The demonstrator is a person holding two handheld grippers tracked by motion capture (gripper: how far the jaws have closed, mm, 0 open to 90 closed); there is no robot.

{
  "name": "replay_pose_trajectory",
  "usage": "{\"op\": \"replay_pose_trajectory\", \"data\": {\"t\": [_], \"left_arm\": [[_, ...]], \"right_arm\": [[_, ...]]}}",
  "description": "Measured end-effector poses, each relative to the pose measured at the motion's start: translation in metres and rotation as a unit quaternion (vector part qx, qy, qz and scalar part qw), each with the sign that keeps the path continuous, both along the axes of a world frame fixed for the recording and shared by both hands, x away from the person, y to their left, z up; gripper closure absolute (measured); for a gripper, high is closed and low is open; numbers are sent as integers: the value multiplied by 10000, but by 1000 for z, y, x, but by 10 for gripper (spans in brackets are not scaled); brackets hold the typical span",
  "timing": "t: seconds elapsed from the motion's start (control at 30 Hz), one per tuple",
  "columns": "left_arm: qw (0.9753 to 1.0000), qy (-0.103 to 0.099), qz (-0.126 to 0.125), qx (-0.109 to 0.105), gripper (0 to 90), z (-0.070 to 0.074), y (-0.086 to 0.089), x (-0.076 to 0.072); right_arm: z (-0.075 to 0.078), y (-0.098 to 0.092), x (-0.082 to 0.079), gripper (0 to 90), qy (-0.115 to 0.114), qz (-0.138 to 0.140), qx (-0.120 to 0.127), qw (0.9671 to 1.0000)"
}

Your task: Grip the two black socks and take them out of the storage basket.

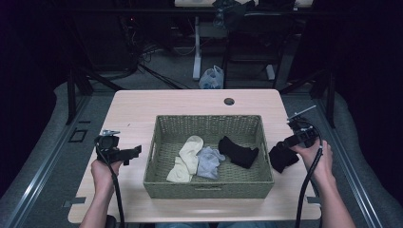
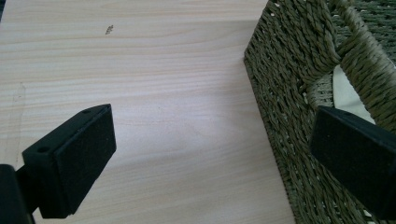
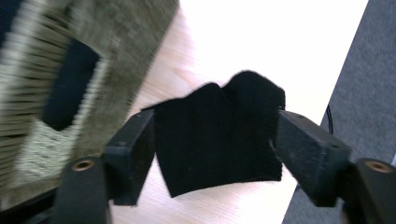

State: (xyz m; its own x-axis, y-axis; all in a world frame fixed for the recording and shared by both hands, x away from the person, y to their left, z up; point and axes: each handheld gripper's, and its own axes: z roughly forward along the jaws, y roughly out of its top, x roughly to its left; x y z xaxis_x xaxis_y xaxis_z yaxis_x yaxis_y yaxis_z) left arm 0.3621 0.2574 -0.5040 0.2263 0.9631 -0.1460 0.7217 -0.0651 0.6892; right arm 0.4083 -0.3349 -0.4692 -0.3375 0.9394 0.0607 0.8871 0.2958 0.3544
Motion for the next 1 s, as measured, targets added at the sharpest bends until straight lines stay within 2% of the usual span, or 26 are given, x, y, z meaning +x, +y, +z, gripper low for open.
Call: {"op": "replay_pose_trajectory", "data": {"t": [0.1, 0.27, 0.4, 0.47, 0.53, 0.63, 0.77, 1.0], "left_arm": [[10000, -10, 10, -14, 9, 0, 0, 0], [10000, -18, 4, -33, 9, 0, 0, 0], [10000, -27, -14, -35, 8, 0, 0, 0], [10000, -14, -24, -44, 8, 1, 0, 0], [10000, -34, 4, -55, 8, 0, 1, -1], [10000, -11, 9, -44, 8, 0, 1, 0], [10000, -34, 8, -36, 7, 1, 0, 0], [10000, -24, 3, -66, 7, 1, 1, -1]], "right_arm": [[10, 1, -4, 185, -122, 57, 71, 9999], [22, 4, -10, 138, -366, 164, 166, 9991], [29, 9, -12, 72, -421, 232, 172, 9987], [33, 11, -14, 49, -466, 299, 77, 9984], [37, 13, -15, 15, -518, 329, 115, 9981], [46, 18, -19, 0, -630, 377, 62, 9973], [58, 24, -24, 0, -762, 467, 154, 9959], [85, 48, -33, 0, -950, 838, 111, 9919]]}}
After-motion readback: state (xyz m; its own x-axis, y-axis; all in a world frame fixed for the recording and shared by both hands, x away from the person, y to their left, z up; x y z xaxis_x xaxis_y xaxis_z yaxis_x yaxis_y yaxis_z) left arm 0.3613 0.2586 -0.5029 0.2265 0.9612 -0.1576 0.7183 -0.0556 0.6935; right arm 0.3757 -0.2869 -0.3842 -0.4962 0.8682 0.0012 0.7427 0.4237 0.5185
